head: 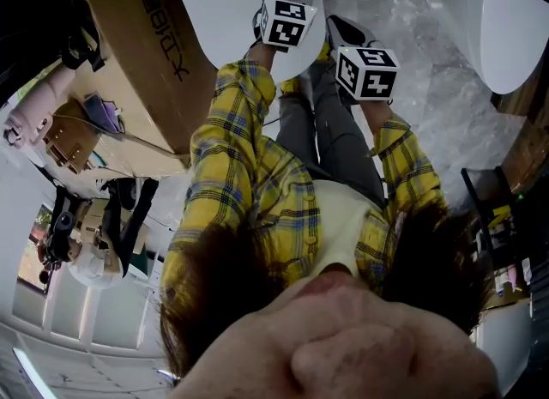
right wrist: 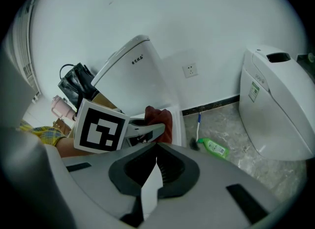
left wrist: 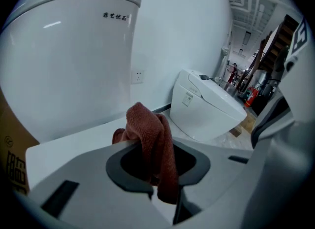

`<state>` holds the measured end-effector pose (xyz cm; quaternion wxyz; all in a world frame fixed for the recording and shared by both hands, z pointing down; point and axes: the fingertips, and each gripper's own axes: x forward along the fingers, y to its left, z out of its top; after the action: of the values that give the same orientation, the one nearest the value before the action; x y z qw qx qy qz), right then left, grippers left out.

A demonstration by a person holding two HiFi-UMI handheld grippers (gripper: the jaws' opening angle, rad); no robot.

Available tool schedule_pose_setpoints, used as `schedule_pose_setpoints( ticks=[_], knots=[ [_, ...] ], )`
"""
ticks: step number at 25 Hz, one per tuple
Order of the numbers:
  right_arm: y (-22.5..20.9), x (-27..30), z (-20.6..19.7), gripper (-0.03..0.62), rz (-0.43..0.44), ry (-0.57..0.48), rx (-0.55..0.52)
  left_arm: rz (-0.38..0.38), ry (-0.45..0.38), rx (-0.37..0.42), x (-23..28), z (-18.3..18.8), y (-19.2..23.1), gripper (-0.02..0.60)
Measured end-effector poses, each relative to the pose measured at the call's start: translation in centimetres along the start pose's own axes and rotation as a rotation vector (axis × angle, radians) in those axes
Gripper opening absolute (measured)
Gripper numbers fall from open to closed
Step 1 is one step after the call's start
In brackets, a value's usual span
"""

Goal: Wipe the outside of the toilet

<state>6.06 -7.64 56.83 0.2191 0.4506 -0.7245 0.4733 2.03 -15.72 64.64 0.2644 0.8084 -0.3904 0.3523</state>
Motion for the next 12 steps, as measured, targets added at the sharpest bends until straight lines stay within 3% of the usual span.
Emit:
schedule_pose_setpoints(
  ticks=[6, 12],
  knots=[
    [-0.2, -0.3, -0.4, 0.026, -0.016, 0.002, 0.017, -0.103, -0.048, 0.000, -1.1, 0.6, -1.9, 0.098],
    [0.8, -0.5, -1.2, 0.025, -0.015, 0.006, 0.004, -0.096, -0.158, -0.034, -5.0, 2.2, -0.9, 0.098]
  ],
)
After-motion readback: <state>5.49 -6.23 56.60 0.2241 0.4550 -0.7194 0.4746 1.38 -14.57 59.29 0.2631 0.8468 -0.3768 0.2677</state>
